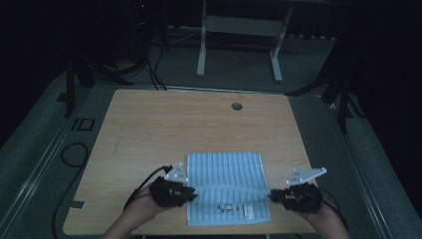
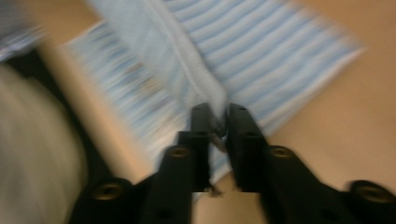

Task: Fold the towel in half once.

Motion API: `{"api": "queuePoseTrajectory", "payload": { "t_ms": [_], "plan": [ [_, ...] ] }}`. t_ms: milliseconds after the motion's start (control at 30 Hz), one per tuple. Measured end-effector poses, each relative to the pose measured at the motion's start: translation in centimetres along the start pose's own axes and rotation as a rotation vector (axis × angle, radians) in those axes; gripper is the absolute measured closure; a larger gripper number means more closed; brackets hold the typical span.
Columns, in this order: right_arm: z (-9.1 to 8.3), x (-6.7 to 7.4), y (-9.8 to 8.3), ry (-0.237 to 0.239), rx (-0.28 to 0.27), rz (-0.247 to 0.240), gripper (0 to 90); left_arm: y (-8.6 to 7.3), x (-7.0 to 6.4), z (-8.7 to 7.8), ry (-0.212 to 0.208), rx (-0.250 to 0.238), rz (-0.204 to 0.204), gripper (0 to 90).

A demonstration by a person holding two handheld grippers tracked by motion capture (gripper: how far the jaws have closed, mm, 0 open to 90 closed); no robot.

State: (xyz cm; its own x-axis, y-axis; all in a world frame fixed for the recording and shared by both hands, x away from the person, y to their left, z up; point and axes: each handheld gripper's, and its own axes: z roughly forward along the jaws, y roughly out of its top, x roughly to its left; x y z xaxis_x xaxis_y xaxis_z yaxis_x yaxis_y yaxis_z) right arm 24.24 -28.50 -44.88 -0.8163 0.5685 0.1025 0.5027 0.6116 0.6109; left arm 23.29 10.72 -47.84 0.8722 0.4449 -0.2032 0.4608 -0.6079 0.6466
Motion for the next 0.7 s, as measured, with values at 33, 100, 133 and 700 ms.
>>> {"api": "queuePoseTrajectory", "payload": {
  "t_ms": [33,100,133,700],
  "plan": [
    [0.1,0.7,-2.0,-0.027,0.027,0.016,67.8,-0.4,0.1,0.1,0.001,-0.008,-0.012,59.8],
    [0.6,0.2,-2.8,-0.054,0.046,0.05,66.7,-0.7,0.7,0.4,-0.024,-0.003,-0.034,56.4],
    [1.0,-0.3,-2.9,-0.068,0.052,0.07,66.6,-0.8,0.9,0.6,-0.006,-0.003,-0.04,56.4],
    [6.4,-1.7,1.3,-0.05,0.09,0.016,66.6,-0.4,2.7,6.2,0.022,0.181,-0.022,60.4]
  ]
}}
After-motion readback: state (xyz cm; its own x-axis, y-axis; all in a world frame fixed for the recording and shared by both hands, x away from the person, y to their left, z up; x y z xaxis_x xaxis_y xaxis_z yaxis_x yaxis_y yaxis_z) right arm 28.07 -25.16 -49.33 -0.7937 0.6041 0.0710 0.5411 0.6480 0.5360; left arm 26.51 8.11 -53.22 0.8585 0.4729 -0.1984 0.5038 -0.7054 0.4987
